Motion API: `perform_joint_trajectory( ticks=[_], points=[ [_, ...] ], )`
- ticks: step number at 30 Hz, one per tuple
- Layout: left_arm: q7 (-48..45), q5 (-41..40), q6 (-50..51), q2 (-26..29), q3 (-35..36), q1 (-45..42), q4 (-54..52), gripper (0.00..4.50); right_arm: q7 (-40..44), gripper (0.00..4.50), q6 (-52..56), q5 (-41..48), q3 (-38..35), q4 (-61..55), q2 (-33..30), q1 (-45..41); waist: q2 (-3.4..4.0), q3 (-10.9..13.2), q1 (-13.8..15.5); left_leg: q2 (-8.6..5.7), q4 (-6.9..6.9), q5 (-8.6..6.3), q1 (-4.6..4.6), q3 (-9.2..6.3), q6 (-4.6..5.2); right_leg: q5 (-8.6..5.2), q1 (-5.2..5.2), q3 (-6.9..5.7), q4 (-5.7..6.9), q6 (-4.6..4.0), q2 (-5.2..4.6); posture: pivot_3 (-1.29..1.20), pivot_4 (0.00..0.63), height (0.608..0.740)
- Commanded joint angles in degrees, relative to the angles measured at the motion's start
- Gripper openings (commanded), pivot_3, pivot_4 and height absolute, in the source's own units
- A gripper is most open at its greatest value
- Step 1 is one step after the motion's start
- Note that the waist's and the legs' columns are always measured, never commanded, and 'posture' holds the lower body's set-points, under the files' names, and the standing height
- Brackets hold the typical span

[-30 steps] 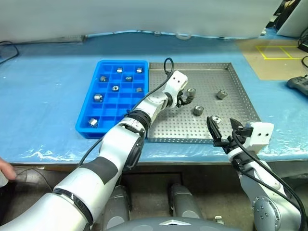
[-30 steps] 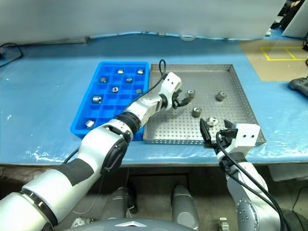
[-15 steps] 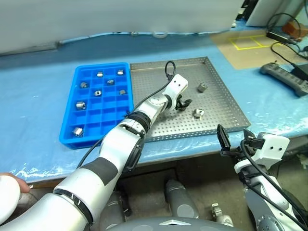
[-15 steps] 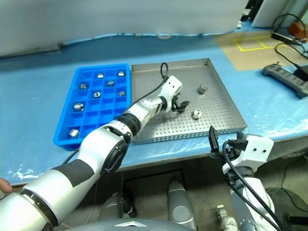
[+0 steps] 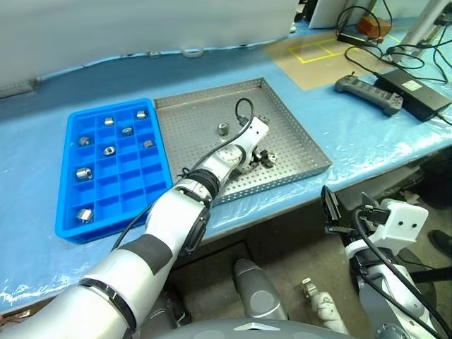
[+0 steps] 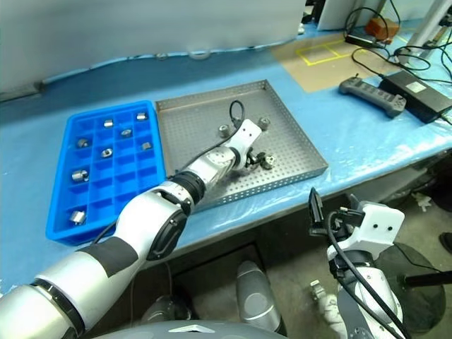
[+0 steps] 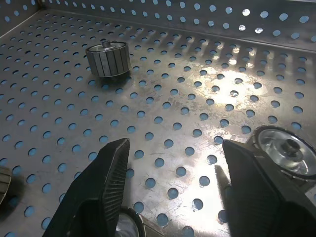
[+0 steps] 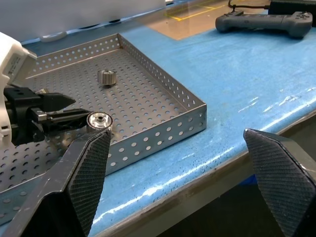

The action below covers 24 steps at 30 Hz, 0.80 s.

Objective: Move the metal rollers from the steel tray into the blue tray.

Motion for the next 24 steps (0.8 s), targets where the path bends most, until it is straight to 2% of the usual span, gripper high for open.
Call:
perform_joint_trajectory(
  ticks=[1,9,17,24],
  points=[
    [2.0,-1.0,-0.4,-9.7,1.6,3.3,-0.9,3.28,0.4,4.50,-0.3,0.1,-0.2,-0.2,-0.6,-1.0,0.00,0.0,-0.5,-0.08,0.00,-0.01,0.00,-0.05,0.02,0.02,0.04,-0.04,0.00,0.11,-0.07,-0.86,0.150,0.740],
    [4.9,-5.5,-1.9,-8.8,7.2,1.3,-1.7,3.28,1.2,4.50,-0.7,-0.1,0.4,1.9,-1.0,-2.1,0.00,0.0,-1.1,-0.69,0.19,-0.27,-0.10,-0.11,0.44,-0.01,0.21,-0.17,0.00,0.29,-0.68,-0.84,0.150,0.740],
    [6.4,-6.3,-3.6,-7.7,8.3,0.5,-2.2,3.28,1.7,4.50,-0.7,-0.6,0.9,2.8,-1.0,-2.5,0.00,0.0,-1.1,-0.98,0.35,-0.43,-0.16,-0.13,0.69,-0.02,0.32,-0.16,-0.06,0.31,-0.96,-0.81,0.150,0.740],
    [16.6,-3.2,-1.0,-5.2,6.4,3.5,-1.5,3.28,2.3,4.50,-0.3,-0.9,1.1,3.6,-1.7,-3.1,0.00,0.0,-1.1,-1.12,0.38,-0.48,-0.20,-0.17,0.78,-0.10,0.33,-0.17,-0.06,0.46,-1.10,-0.79,0.150,0.740]
  ],
)
